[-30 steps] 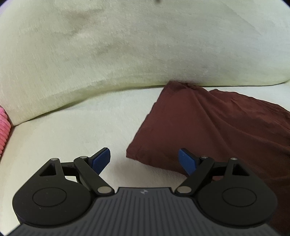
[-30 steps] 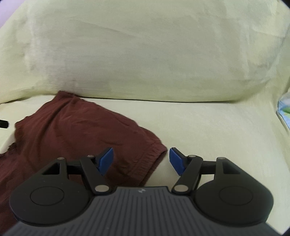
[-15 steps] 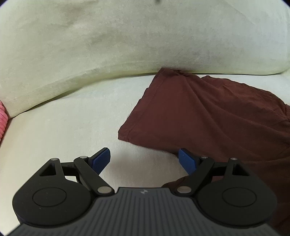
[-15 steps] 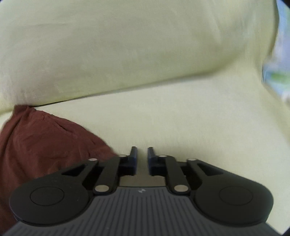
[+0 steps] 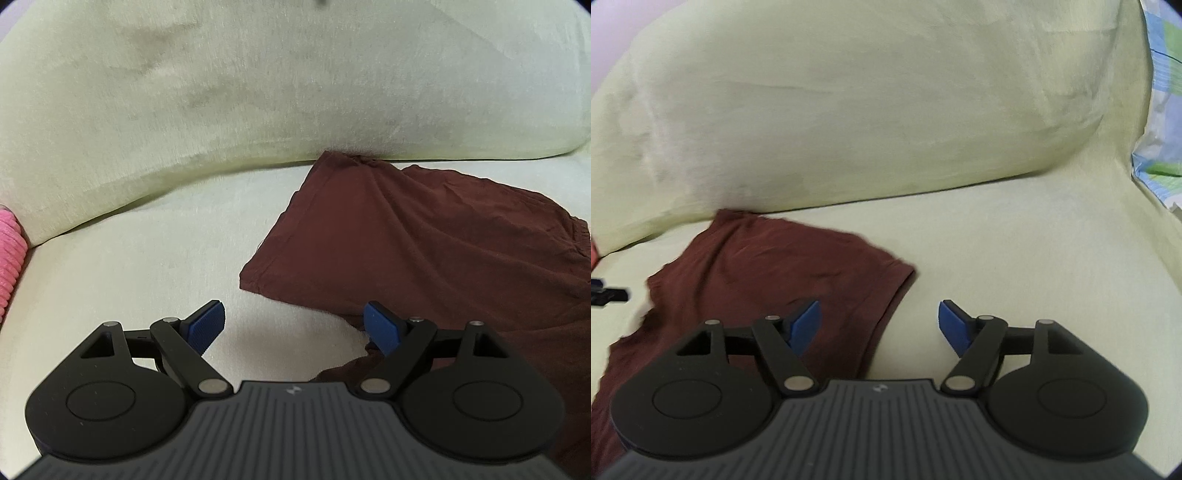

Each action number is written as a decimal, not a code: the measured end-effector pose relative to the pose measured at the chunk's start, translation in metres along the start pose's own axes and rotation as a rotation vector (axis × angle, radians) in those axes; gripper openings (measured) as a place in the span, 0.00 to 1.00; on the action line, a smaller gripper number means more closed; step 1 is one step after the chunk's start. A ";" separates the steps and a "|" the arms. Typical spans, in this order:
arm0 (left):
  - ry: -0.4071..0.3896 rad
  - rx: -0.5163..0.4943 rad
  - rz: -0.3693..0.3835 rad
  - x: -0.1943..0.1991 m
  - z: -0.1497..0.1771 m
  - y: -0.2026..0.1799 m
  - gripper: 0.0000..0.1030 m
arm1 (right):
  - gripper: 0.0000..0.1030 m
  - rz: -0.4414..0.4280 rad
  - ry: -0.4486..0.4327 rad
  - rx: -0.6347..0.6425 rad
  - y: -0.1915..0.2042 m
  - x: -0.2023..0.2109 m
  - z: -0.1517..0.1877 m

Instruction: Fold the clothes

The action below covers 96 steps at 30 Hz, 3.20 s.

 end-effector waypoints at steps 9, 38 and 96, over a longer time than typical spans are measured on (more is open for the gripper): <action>0.020 0.004 0.020 0.035 0.031 0.006 0.81 | 0.25 -0.135 0.058 0.068 0.059 0.045 0.062; 0.157 0.136 0.183 0.122 0.134 -0.025 0.81 | 0.39 0.090 0.158 0.118 0.131 0.065 0.113; 0.051 0.129 0.134 0.169 0.136 0.008 0.81 | 0.11 0.212 0.017 -0.309 0.049 0.037 0.117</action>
Point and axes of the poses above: each gripper's, at about its wrist camera, not at the fingertips, and x roughly against the way its jaws point, y to its left, z to its underside, the point moved 5 cm from there along -x, roughly the way its jaws point, and after that the axes turned 10 degrees about -z, right-handed, at the moved point
